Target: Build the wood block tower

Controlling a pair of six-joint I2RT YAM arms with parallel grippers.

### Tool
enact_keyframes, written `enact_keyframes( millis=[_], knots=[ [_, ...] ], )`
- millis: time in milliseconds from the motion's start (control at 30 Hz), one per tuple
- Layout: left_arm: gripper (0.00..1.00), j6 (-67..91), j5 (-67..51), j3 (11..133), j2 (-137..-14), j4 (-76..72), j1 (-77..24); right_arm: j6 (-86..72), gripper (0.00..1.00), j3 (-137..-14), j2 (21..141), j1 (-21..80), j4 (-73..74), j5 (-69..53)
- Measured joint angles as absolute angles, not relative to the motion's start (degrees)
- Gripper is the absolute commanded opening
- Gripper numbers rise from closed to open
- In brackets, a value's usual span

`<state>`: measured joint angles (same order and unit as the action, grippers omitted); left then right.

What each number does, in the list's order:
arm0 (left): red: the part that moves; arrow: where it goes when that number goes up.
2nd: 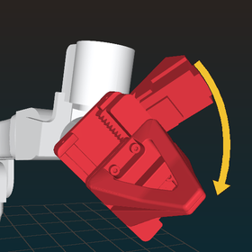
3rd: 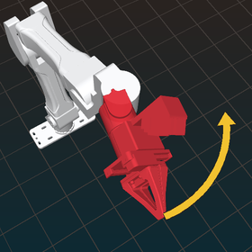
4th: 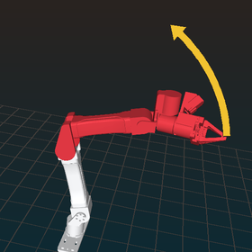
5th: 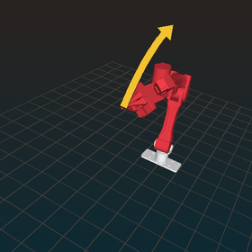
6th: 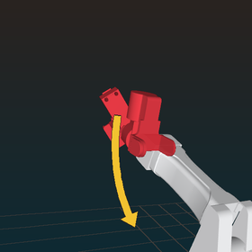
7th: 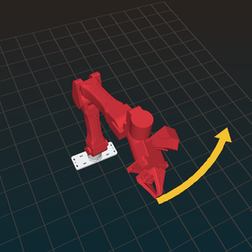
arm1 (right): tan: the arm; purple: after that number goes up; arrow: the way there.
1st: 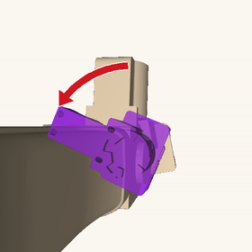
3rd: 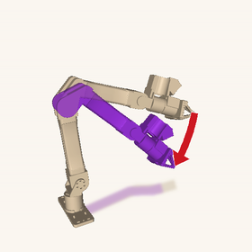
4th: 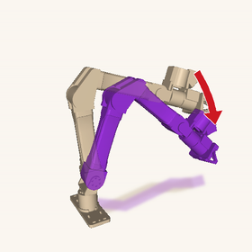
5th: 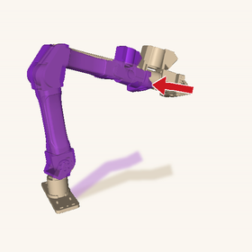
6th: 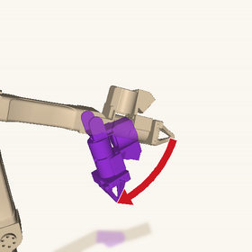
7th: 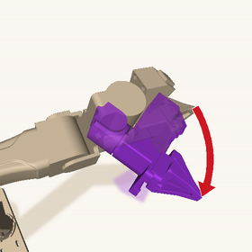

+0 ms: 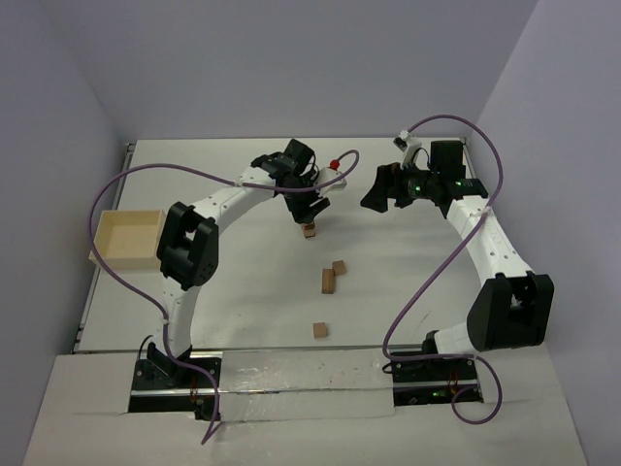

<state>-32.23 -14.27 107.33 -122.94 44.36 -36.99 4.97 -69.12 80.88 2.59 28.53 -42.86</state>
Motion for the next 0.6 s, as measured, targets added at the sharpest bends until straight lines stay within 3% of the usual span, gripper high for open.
enact_keyframes(
  millis=[600],
  knots=[
    [0.48,-32.23,-14.35,107.53,-123.57,44.10,-36.99,5.02,1.00,-69.12,81.29,2.59,28.73,-43.03]
  ],
)
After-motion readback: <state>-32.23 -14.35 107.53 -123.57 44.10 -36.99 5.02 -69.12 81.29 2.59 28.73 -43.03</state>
